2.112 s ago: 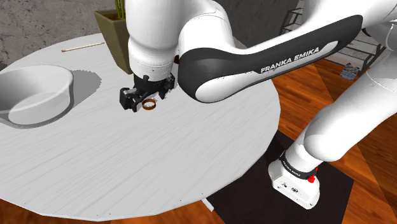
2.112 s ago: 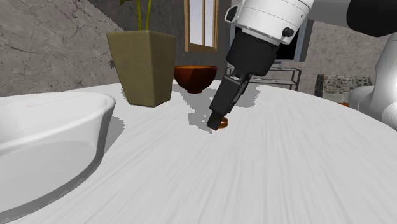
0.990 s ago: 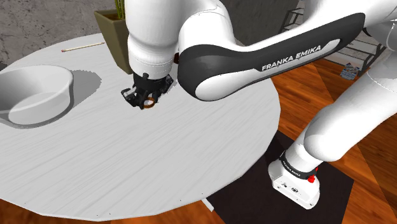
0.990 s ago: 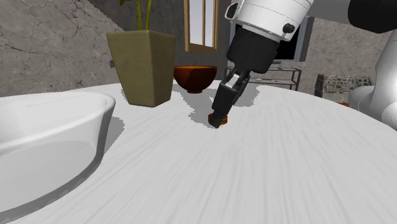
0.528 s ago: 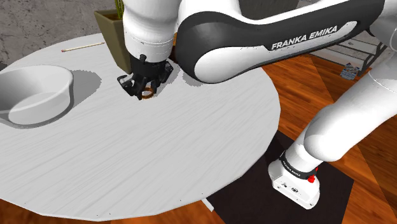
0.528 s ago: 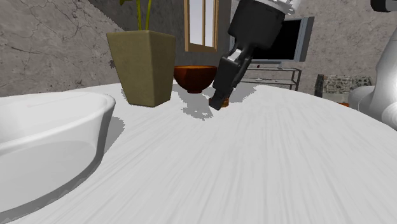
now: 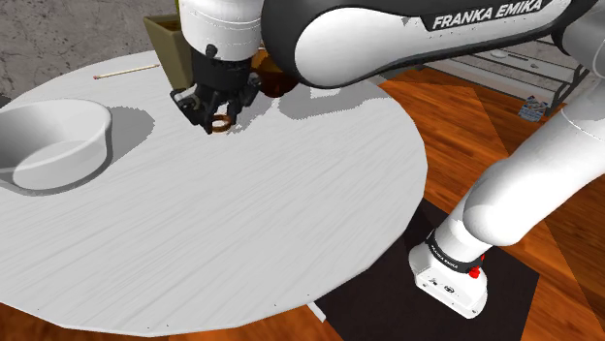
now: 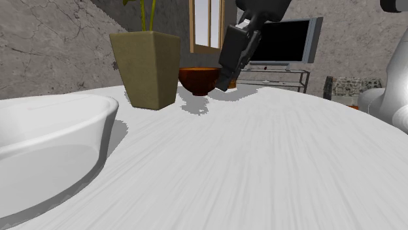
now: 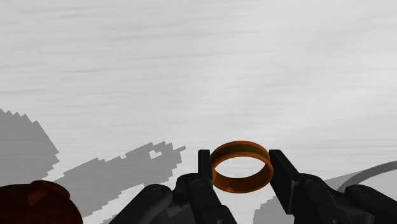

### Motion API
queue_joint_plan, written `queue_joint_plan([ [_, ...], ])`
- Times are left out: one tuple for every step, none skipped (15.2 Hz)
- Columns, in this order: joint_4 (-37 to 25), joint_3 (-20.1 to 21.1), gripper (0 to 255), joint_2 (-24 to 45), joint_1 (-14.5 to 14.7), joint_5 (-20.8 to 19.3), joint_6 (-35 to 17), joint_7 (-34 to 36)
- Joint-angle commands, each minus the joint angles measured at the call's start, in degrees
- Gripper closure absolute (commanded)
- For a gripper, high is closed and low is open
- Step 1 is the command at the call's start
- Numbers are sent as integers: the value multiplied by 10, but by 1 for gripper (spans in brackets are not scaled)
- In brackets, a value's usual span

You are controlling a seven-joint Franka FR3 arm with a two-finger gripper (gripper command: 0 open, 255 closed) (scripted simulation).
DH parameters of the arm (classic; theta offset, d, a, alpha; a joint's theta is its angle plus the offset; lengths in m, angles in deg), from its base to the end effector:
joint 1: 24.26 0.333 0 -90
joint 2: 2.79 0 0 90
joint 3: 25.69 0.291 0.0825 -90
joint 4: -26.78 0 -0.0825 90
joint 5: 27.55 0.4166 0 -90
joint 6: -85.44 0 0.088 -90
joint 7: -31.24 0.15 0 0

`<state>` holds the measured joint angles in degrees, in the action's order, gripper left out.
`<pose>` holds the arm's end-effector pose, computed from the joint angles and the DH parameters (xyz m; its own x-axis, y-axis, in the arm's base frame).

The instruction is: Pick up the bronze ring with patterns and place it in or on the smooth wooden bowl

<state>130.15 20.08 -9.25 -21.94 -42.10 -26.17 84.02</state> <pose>0.4128 0.4399 0.5251 0.9247 -0.0003 0.3807 -0.0154 -0.9992 0.0368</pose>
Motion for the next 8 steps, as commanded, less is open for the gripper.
queue_joint_plan([
  [-19,1,255,2,0,0,17,-3],
  [-27,1,255,4,0,-1,25,-5],
  [-36,2,255,5,0,-1,32,-6],
  [-45,2,255,7,0,-2,40,-8],
  [-54,3,255,9,0,-3,48,-9],
  [-63,4,255,11,0,-4,56,-10],
  [-73,5,255,13,0,-5,64,-11],
  [-83,6,255,15,0,-6,72,-12],
])
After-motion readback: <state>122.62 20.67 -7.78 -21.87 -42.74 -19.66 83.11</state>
